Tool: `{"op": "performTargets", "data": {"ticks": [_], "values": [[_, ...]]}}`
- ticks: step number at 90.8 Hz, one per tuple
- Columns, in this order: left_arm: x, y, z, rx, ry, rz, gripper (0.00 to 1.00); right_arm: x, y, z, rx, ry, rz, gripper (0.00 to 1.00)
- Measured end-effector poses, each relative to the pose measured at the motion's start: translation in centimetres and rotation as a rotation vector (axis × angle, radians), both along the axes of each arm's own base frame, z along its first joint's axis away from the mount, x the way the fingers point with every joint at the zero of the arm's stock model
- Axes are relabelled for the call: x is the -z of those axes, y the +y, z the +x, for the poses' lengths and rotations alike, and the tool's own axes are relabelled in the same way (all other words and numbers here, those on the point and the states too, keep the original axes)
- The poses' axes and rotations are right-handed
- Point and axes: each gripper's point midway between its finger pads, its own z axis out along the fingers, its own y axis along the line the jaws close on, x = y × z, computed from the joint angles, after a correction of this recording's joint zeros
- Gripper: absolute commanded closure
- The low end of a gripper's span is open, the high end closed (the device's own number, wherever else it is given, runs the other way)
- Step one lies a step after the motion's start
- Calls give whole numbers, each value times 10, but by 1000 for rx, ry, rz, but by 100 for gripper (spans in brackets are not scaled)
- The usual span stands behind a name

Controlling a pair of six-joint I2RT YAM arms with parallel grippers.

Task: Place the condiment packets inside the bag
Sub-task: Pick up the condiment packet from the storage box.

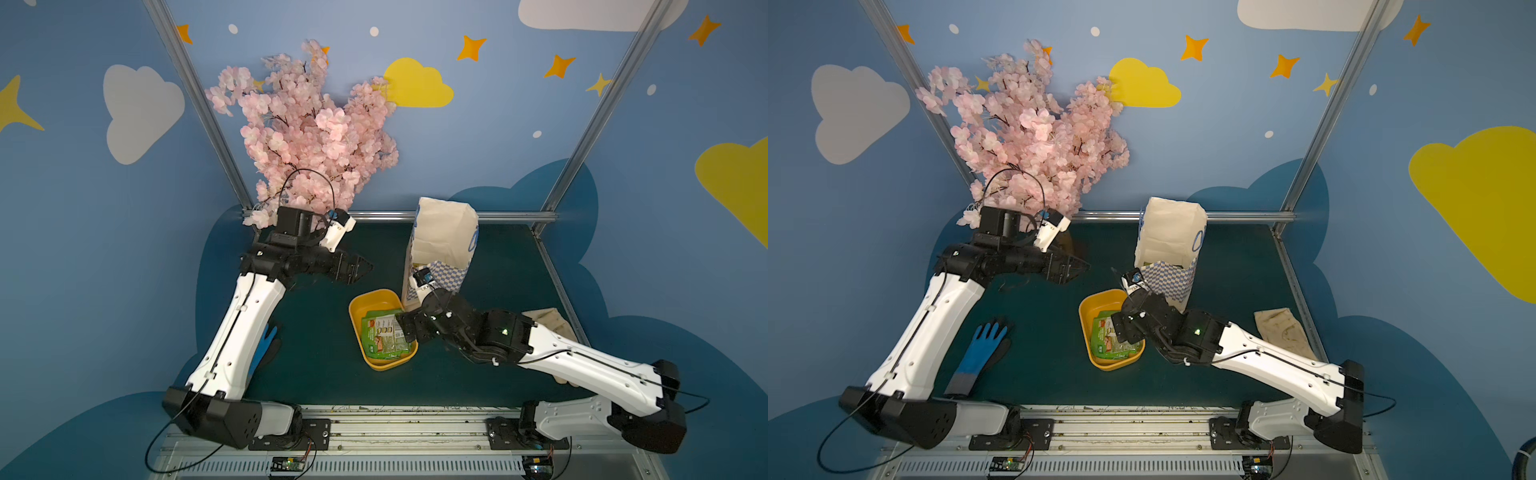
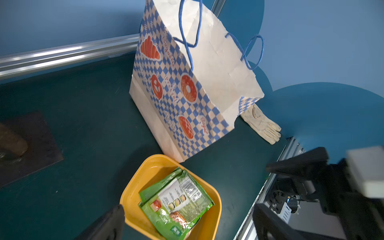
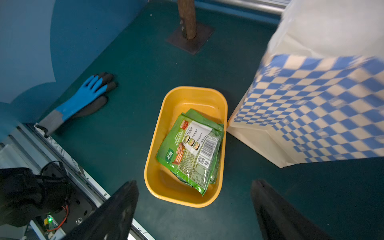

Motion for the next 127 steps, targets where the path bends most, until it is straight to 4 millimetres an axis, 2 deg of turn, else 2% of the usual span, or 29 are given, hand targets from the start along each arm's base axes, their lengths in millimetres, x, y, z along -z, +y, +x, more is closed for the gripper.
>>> {"op": "performTargets", "data": {"ticks": [10, 24, 39, 52, 65, 70, 92, 112, 127], "values": [[18, 34, -10, -51, 27, -41, 0, 46, 16, 3, 11, 67, -85, 11], [69, 67, -9, -114, 137, -71, 0, 98, 28, 10, 28, 155, -196, 13], [123, 79, -15, -133, 225, -62, 0, 124, 29, 13, 50, 239, -200, 14], [149, 81, -16, -122, 239, -38, 0, 143, 24, 13, 83, 290, -183, 15], [154, 82, -10, -114, 210, -30, 0, 162, 14, 13, 120, 329, -179, 15], [154, 82, -8, -112, 197, -27, 0, 164, 14, 16, 132, 331, -167, 15], [155, 84, 0, -114, 168, -26, 0, 160, 27, 25, 148, 333, -86, 16], [154, 84, 2, -115, 158, -23, 0, 184, 33, 21, 147, 390, -101, 17], [153, 84, 2, -115, 153, -23, 0, 185, 39, 20, 137, 404, -77, 18]]}}
